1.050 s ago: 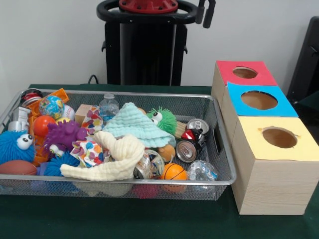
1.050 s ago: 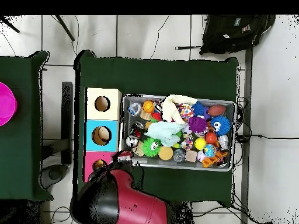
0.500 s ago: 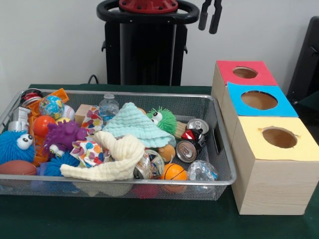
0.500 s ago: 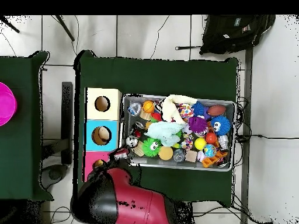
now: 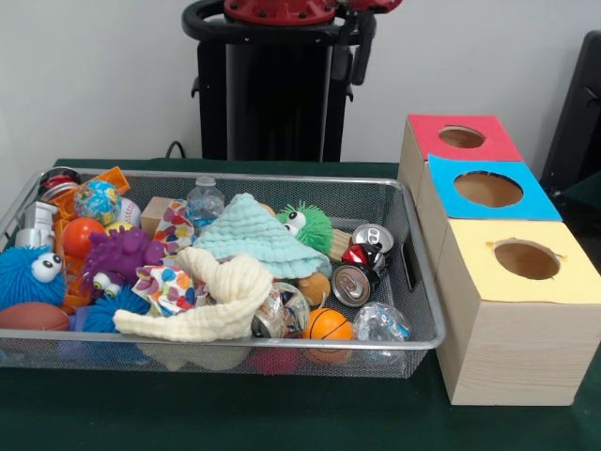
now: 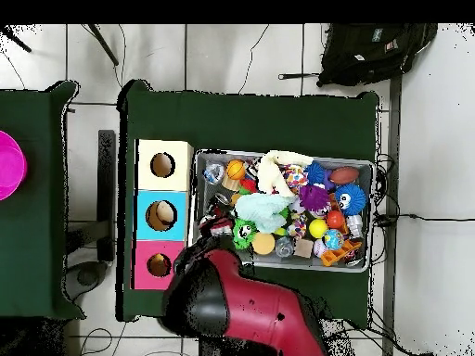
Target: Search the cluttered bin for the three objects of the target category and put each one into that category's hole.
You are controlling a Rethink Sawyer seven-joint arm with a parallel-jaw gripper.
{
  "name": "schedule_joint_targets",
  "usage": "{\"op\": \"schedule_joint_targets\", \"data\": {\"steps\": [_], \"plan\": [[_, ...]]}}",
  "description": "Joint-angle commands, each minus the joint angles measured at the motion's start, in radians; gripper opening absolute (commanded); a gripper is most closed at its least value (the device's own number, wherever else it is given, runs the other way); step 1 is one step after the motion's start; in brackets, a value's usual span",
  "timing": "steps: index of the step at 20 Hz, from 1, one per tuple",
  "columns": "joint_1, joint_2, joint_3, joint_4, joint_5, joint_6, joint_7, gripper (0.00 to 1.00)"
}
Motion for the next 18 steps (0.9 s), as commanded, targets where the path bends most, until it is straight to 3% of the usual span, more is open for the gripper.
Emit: {"op": "schedule_joint_targets", "data": {"steps": [1, 11, 18], "plan": [[-0.13, -0.024, 0.191, 0.087, -0.092, -0.025, -0.201, 1.0], [-0.284, -0.032, 0.334, 0.1, -0.172, -0.039, -0.184, 1.0], [-0.353, -0.029, 0.411, 0.126, -0.222, -0.082, -0.142, 1.0]]}}
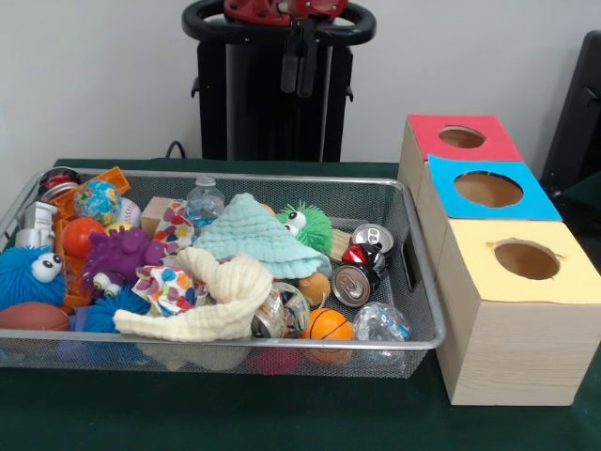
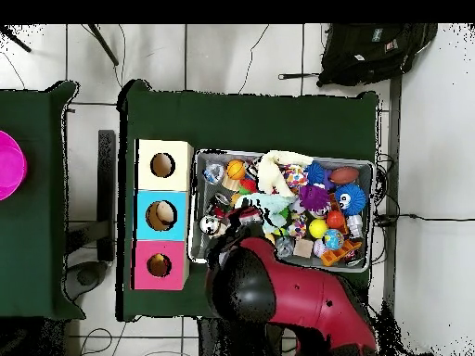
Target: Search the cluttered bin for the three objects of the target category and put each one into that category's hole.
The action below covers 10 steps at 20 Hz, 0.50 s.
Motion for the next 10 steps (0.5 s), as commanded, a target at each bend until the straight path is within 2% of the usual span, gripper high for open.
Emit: {"op": "schedule_joint_targets", "data": {"steps": [1, 6, 10], "plan": [[-0.085, 0.027, 0.182, 0.109, -0.099, -0.1, -0.138, 1.0], [-0.099, 0.058, 0.186, 0.09, -0.149, -0.134, -0.103, 1.0], [-0.042, 0.119, 0.123, 0.027, -0.184, -0.168, -0.054, 1.0]]}}
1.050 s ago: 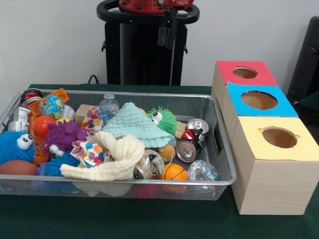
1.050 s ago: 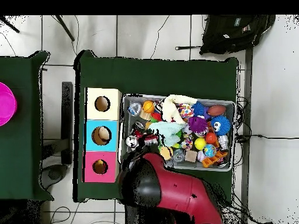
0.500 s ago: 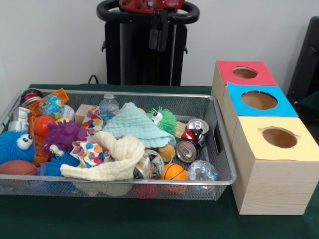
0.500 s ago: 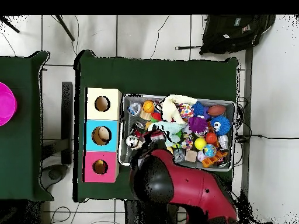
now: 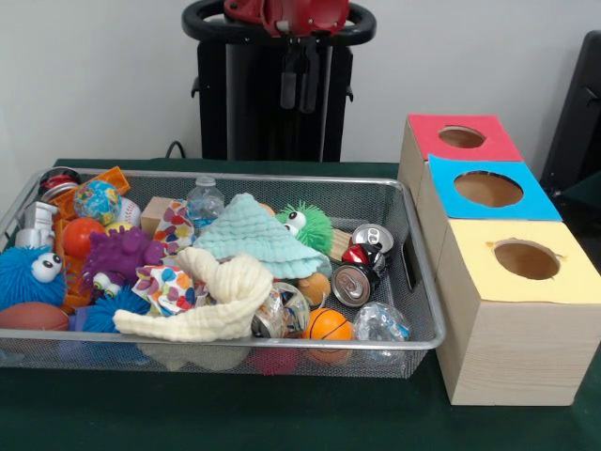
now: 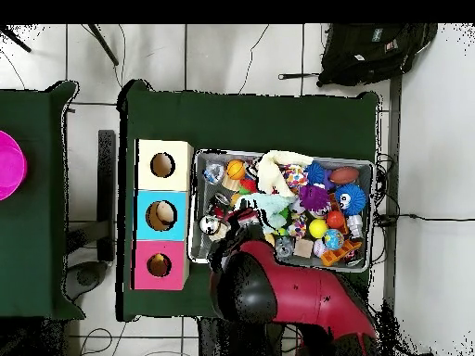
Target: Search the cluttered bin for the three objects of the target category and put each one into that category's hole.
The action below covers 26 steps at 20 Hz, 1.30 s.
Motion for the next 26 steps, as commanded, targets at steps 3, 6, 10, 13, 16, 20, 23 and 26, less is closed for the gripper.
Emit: {"op": "schedule_joint_targets", "data": {"steps": [3, 6, 10, 13, 16, 20, 23, 26], "plan": [[0.083, 0.156, -0.015, -0.071, -0.108, -0.121, -0.017, 1.0], [0.102, 0.197, -0.031, -0.103, -0.119, -0.154, -0.011, 1.0], [0.054, 0.249, 0.024, -0.121, -0.145, -0.171, -0.046, 1.0], [-0.021, 0.303, 0.117, -0.116, -0.163, -0.14, -0.088, 1.0], [-0.022, 0.377, 0.111, -0.151, -0.199, -0.178, -0.088, 1.0], [-0.024, 0.457, 0.097, -0.209, -0.249, -0.239, -0.08, 1.0], [-0.022, 0.49, 0.087, -0.238, -0.269, -0.272, -0.06, 1.0], [-0.039, 0.512, 0.101, -0.265, -0.284, -0.271, -0.059, 1.0]]}}
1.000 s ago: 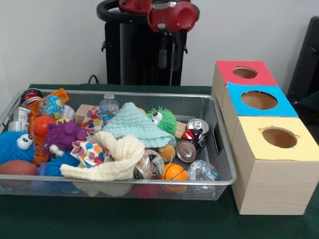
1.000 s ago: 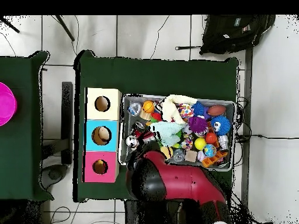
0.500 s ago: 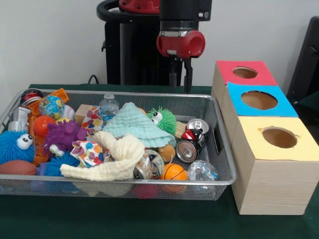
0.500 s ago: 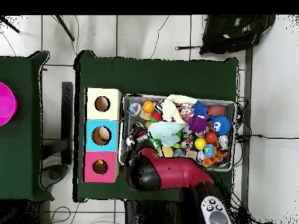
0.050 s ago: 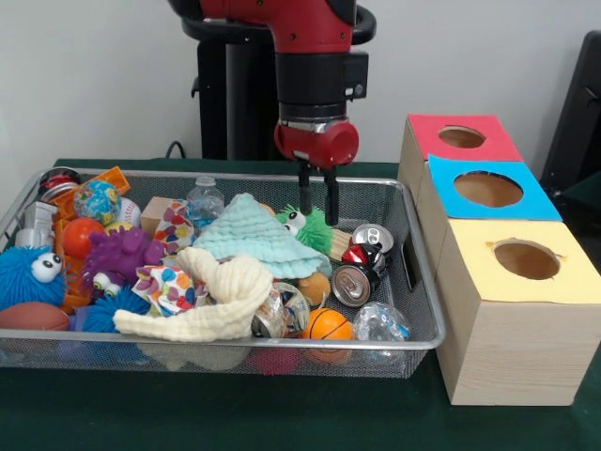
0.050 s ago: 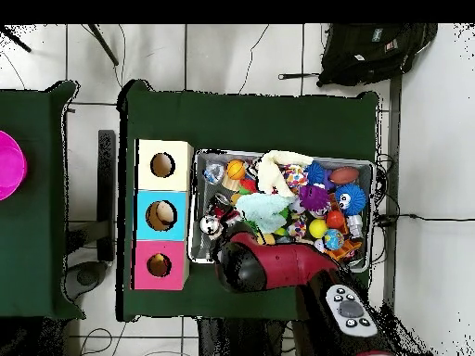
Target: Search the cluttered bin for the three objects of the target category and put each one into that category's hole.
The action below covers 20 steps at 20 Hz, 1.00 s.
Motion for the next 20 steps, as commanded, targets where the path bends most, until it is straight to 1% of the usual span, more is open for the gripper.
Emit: {"op": "schedule_joint_targets", "data": {"steps": [1, 6, 9, 11, 15, 17, 20], "plan": [[-0.034, 0.11, 0.076, -0.147, -0.076, -0.084, -0.059, 1.0], [-0.053, 0.14, 0.097, -0.189, -0.096, -0.081, -0.063, 1.0], [-0.051, 0.165, 0.094, -0.216, -0.11, -0.098, -0.062, 1.0], [-0.056, 0.172, 0.096, -0.222, -0.125, -0.1, -0.065, 1.0], [-0.047, 0.184, 0.077, -0.222, -0.149, -0.122, -0.055, 1.0], [-0.033, 0.191, 0.055, -0.219, -0.159, -0.143, -0.044, 1.0], [-0.042, 0.21, 0.053, -0.226, -0.187, -0.149, -0.051, 1.0]]}}
